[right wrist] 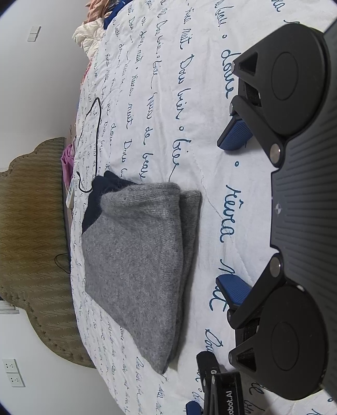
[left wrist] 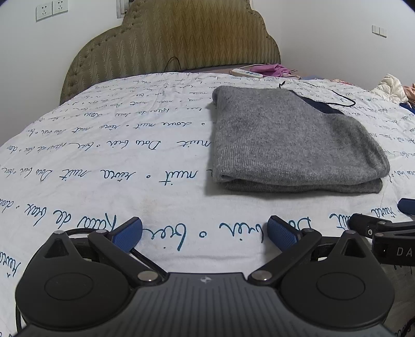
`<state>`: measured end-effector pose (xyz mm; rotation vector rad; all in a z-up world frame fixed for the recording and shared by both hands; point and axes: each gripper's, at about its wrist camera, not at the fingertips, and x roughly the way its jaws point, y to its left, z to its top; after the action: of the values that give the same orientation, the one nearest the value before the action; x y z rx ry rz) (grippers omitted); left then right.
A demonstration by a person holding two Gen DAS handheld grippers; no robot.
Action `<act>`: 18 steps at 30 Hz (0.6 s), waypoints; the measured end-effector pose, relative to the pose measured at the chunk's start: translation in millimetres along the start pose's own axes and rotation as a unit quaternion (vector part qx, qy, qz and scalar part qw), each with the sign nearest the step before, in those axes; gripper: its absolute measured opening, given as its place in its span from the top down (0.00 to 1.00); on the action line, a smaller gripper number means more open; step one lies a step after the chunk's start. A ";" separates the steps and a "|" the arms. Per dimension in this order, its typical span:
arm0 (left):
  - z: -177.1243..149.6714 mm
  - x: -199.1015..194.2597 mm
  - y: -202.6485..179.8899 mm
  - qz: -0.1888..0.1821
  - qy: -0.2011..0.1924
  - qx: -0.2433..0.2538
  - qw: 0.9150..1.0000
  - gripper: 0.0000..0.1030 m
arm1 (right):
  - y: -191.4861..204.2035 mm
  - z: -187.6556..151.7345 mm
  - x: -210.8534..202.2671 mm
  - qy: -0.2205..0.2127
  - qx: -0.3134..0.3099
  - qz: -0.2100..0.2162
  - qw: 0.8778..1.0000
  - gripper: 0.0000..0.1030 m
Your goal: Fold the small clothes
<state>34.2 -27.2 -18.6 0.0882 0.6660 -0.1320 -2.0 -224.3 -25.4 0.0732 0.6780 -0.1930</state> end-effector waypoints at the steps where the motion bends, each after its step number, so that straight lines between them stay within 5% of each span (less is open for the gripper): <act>1: -0.1 0.1 -0.3 0.000 0.000 0.000 1.000 0.00 | -0.9 -0.4 0.0 0.000 0.002 0.002 1.000 0.00; 18: 0.0 1.1 1.0 -0.002 0.001 -0.002 1.000 0.00 | -2.8 -0.6 0.2 0.001 0.007 0.006 1.000 0.00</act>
<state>35.2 -26.3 -19.2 0.0835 0.6685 -0.1348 -2.8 -227.0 -26.0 0.0900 0.6781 -0.1867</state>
